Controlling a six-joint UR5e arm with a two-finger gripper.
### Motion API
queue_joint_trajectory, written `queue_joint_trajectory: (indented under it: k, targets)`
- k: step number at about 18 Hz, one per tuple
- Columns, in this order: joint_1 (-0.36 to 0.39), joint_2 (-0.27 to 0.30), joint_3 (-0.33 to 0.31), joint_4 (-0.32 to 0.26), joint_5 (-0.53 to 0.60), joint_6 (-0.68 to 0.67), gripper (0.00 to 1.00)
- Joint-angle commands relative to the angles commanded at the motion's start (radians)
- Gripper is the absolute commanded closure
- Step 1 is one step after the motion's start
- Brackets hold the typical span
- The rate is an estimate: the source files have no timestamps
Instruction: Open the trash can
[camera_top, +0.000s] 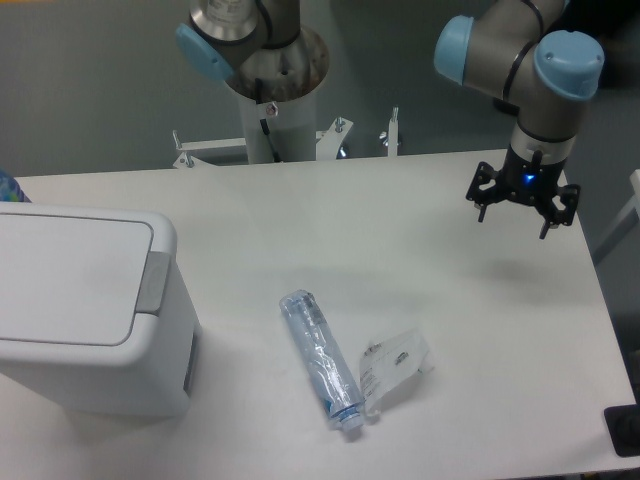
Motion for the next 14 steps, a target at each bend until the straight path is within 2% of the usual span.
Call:
queue_joint_trajectory:
  k: [10,14]
  targets:
    - [-0.035,0.014,0.009,-0.008,-0.012,-0.009,0.0]
    - [-0.038,0.051,-0.003,-0.008,-0.095,-0.121,0.0]
